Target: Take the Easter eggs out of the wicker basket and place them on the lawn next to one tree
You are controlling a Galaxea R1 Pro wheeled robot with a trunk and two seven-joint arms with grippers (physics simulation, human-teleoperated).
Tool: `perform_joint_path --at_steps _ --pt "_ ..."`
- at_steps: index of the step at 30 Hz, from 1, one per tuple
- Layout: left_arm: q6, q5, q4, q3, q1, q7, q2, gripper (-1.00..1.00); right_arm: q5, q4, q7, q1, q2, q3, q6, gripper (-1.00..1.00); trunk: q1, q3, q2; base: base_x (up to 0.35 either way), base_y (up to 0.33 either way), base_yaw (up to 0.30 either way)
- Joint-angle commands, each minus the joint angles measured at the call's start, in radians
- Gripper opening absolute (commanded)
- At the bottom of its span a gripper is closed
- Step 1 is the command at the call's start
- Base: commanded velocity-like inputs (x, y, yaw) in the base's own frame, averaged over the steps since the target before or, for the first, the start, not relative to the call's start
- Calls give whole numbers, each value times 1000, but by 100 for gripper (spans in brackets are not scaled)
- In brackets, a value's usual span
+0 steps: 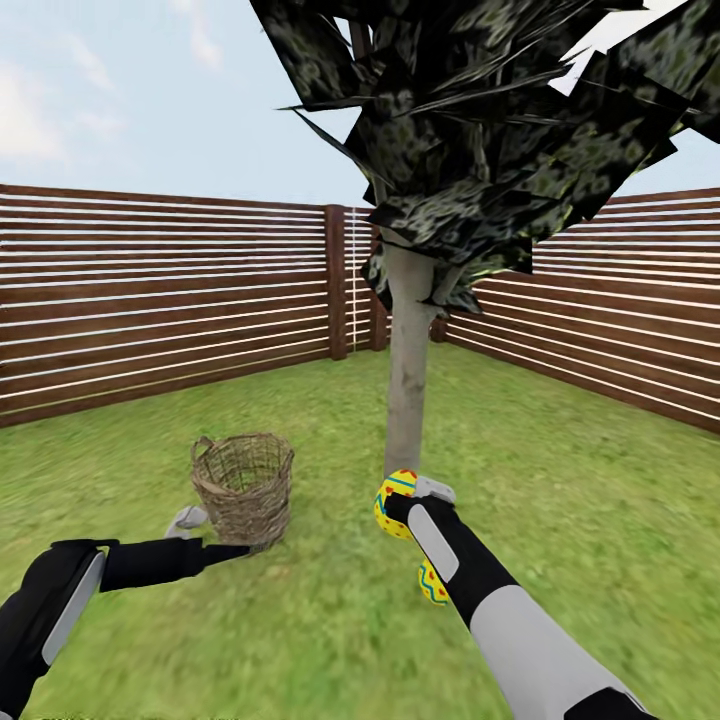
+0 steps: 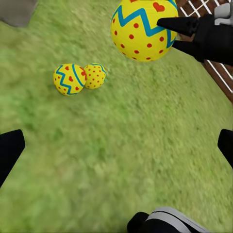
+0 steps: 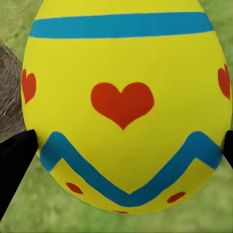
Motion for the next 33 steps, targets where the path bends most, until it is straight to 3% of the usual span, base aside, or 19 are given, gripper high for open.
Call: perform_joint_path --at_steps 1,33 --pt "6 1 0 1 -1 -2 0 100 -9 -2 -9 -1 -2 3 2 -100 4 -4 -7 0 0 36" --pt "7 1 2 1 -1 5 -1 100 -7 -3 -8 -1 4 4 -3 -100 126 -104 -231 0 0 14"
